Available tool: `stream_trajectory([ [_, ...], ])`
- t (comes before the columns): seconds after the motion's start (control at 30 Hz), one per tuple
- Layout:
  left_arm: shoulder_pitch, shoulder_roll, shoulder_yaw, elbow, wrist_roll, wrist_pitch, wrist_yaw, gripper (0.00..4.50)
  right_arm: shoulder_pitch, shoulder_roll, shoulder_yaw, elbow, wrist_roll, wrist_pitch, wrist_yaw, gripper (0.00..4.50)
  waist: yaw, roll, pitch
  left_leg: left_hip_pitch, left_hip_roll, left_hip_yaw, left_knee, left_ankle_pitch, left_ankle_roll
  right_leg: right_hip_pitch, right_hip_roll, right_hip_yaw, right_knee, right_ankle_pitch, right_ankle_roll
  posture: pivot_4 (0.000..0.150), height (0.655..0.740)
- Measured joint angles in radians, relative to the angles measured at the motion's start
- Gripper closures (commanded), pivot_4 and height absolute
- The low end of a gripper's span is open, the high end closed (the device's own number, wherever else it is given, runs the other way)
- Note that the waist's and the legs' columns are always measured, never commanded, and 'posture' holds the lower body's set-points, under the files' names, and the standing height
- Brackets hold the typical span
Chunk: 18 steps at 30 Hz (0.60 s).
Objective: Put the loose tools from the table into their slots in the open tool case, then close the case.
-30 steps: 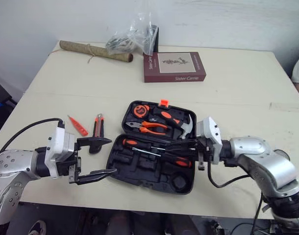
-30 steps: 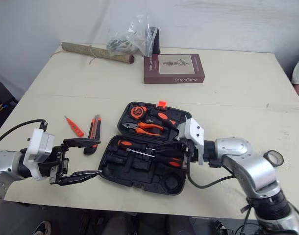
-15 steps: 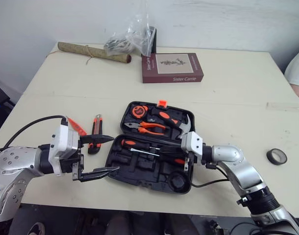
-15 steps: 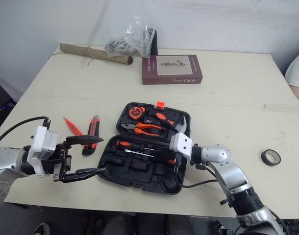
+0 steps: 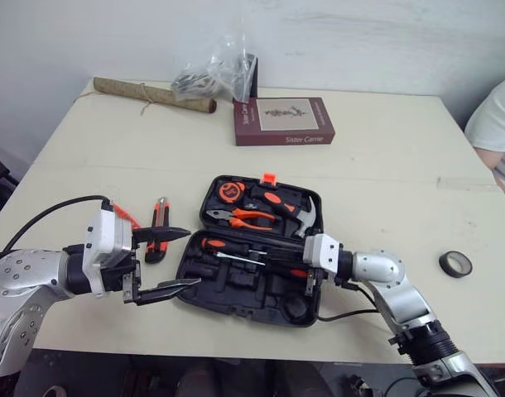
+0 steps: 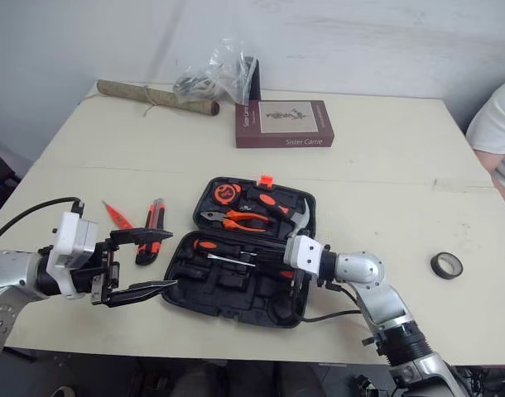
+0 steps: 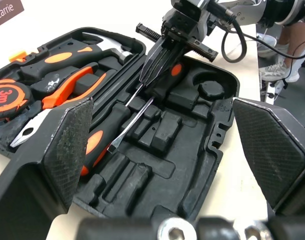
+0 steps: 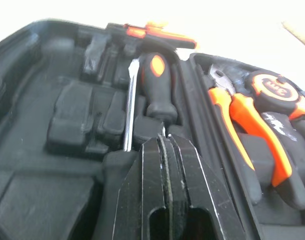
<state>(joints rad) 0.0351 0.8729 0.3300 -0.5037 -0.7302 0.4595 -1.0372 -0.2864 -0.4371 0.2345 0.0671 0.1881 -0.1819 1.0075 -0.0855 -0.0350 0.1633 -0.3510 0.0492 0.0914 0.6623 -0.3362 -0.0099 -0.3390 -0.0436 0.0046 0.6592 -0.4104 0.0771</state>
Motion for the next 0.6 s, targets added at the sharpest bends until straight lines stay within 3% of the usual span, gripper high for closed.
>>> stream_trajectory([
  [0.4, 0.000, -0.003, 0.000, 0.001, 0.004, -0.001, 0.001, 0.00, -0.006, 0.014, -0.013, 0.015, 0.049, -0.016, 0.070, 4.44, 0.001, 0.004, 0.002, -0.001, 0.000, 0.000, 0.000, 0.000, 0.000, -0.001, 0.000, 0.000, 0.000, 0.000, 0.000, 0.150, 0.7400],
  [0.6, 0.011, -0.006, 0.000, 0.003, 0.010, -0.003, -0.002, 0.00, -0.024, 0.005, -0.007, -0.039, 0.071, 0.019, 0.097, 4.44, 0.008, 0.012, 0.007, -0.004, -0.001, 0.000, 0.000, 0.000, 0.001, -0.003, -0.001, 0.000, 0.000, 0.000, 0.000, 0.150, 0.7400],
])
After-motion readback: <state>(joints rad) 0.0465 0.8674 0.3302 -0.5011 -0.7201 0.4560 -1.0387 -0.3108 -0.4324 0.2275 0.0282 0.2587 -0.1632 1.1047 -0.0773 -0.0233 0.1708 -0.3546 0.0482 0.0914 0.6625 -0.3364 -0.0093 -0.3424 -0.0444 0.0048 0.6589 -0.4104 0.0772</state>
